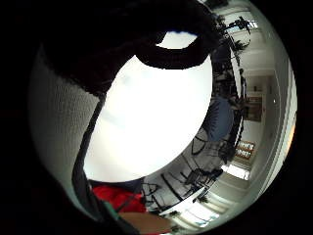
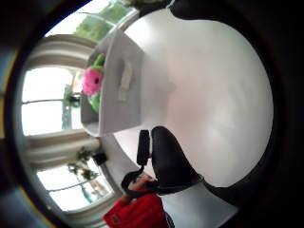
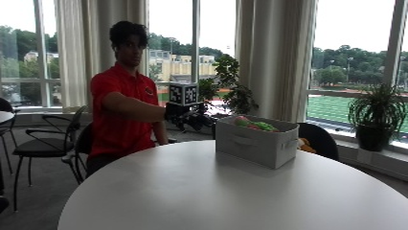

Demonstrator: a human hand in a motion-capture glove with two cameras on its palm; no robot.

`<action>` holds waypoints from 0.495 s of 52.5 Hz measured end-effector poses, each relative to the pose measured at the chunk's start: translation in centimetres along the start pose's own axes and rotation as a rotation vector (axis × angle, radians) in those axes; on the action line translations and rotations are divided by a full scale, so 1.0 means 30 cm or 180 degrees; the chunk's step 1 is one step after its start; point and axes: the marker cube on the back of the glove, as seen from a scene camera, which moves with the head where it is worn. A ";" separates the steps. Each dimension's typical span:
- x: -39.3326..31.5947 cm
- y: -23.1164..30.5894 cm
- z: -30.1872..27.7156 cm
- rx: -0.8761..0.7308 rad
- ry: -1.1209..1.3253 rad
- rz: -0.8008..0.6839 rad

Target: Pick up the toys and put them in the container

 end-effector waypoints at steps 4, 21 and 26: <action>-0.009 0.022 0.025 -0.0031 -0.0059 0.0022; -0.001 0.047 0.041 0.0066 -0.0092 0.0009; 0.015 0.059 0.035 0.0089 -0.0114 -0.0008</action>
